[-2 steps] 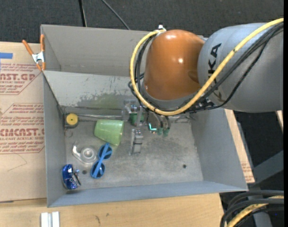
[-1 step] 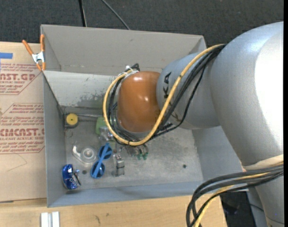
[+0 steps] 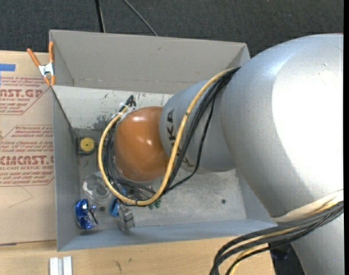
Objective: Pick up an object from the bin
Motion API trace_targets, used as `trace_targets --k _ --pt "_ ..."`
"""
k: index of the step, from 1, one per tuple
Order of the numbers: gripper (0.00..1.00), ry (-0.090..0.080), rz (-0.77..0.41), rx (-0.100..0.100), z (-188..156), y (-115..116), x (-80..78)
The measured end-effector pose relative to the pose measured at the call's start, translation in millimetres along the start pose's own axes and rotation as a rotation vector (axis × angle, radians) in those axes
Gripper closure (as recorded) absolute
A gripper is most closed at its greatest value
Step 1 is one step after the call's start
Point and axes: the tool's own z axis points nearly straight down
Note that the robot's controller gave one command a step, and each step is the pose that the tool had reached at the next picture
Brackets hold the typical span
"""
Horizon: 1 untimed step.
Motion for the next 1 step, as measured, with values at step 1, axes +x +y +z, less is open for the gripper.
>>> trace_targets --k 1 --pt "1.00 -0.010 0.003 -0.001 -4.3 -0.9 -3.4"
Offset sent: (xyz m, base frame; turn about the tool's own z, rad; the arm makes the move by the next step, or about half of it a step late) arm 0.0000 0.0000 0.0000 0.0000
